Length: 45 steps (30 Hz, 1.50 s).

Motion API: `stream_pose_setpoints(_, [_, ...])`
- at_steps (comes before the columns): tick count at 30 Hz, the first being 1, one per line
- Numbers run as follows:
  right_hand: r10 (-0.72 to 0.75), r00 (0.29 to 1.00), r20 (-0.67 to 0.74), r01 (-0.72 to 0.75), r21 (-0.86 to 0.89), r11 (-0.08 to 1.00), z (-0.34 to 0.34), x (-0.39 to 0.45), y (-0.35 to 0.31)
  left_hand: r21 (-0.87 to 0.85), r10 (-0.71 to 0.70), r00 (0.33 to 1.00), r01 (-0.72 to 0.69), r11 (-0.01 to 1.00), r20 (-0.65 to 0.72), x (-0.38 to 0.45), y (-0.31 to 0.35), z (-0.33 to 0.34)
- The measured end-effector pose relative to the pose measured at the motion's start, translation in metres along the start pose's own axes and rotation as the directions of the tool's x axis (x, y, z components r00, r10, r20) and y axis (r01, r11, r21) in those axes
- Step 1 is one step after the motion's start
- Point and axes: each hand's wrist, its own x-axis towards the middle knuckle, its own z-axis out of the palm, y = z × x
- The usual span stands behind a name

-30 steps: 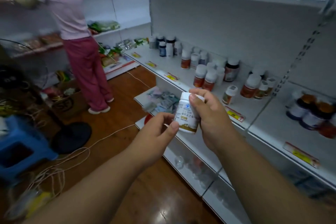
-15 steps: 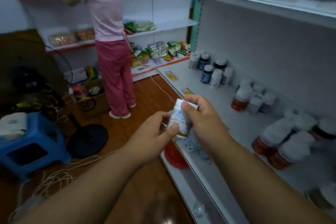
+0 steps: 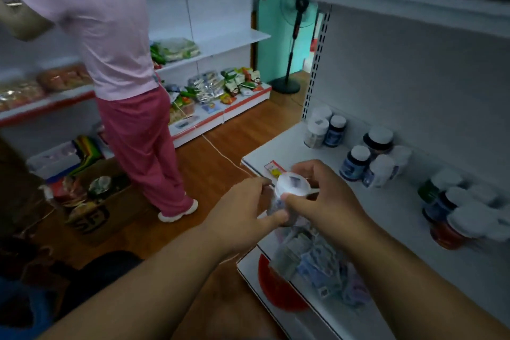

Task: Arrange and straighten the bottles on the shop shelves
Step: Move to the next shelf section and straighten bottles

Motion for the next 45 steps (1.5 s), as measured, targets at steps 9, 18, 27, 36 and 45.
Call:
stream_pose_setpoints(9, [-0.045, 0.980, -0.192, -0.007, -0.260, 0.966, 0.001, 0.122, 0.027, 0.247, 0.106, 0.992, -0.121, 0.961, 0.072, 0.146, -0.068, 0.010])
stream_pose_setpoints(18, [-0.035, 0.966, -0.257, -0.100, -0.493, 0.864, 0.050, 0.188, 0.037, 0.097, 0.395, 0.887, -0.427, 0.899, 0.241, 0.233, -0.103, 0.013])
stream_pose_setpoints(27, [0.079, 0.924, -0.373, -0.268, -0.487, 0.831, 0.067, 0.196, 0.030, 0.075, 0.480, 0.779, -0.551, 0.831, 0.404, 0.261, -0.142, 0.029])
stream_pose_setpoints(36, [0.083, 0.897, -0.434, -0.321, -0.513, 0.796, 0.080, 0.188, 0.024, 0.157, 0.480, 0.719, -0.622, 0.767, 0.503, 0.264, -0.145, 0.025])
stream_pose_setpoints(45, [-0.038, 0.807, -0.589, -0.278, -0.436, 0.856, 0.072, 0.146, 0.005, -0.065, 0.622, 0.769, -0.620, 0.782, 0.147, 0.223, -0.111, -0.034])
